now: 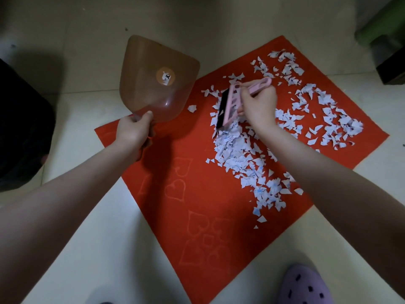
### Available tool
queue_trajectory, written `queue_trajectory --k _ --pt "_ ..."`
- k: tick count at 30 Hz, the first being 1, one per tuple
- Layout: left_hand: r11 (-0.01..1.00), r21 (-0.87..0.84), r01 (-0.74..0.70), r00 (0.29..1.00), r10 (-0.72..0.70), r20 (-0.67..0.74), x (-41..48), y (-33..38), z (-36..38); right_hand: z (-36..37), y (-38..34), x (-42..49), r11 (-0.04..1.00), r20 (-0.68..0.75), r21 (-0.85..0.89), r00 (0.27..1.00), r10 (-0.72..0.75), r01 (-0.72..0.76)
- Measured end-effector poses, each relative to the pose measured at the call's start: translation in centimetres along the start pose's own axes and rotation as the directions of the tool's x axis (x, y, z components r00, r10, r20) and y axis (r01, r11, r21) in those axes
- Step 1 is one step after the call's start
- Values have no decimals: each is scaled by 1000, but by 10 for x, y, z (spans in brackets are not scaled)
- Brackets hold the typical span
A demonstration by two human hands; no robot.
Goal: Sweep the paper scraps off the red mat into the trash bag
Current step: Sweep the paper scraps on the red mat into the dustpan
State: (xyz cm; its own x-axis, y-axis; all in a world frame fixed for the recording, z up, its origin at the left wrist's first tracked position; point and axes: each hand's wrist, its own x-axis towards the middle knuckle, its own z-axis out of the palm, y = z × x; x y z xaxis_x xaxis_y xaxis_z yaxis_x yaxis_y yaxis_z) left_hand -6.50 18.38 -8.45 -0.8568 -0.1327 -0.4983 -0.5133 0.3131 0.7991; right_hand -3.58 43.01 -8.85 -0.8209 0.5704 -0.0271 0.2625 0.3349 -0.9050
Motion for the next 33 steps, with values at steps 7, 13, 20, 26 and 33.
queue_trajectory --k 7,13,20,26,33 --pt "999 27 24 1000 -24 -2 0 -1 0 8 -10 -27 993 130 117 991 -36 21" --pt "999 30 18 1000 -18 -20 -3 1 -4 60 -12 -17 996 278 92 960 -37 12" --pt "1000 4 -13 1000 13 -14 -1 -3 -7 31 -3 -9 999 169 -17 985 34 -31" --pt "999 39 -15 1000 15 2 -2 -3 -2 -9 -10 -40 993 142 75 984 -105 95" --pt "998 54 -34 998 31 47 -5 -1 6 4 7 -89 999 480 19 877 -41 36"
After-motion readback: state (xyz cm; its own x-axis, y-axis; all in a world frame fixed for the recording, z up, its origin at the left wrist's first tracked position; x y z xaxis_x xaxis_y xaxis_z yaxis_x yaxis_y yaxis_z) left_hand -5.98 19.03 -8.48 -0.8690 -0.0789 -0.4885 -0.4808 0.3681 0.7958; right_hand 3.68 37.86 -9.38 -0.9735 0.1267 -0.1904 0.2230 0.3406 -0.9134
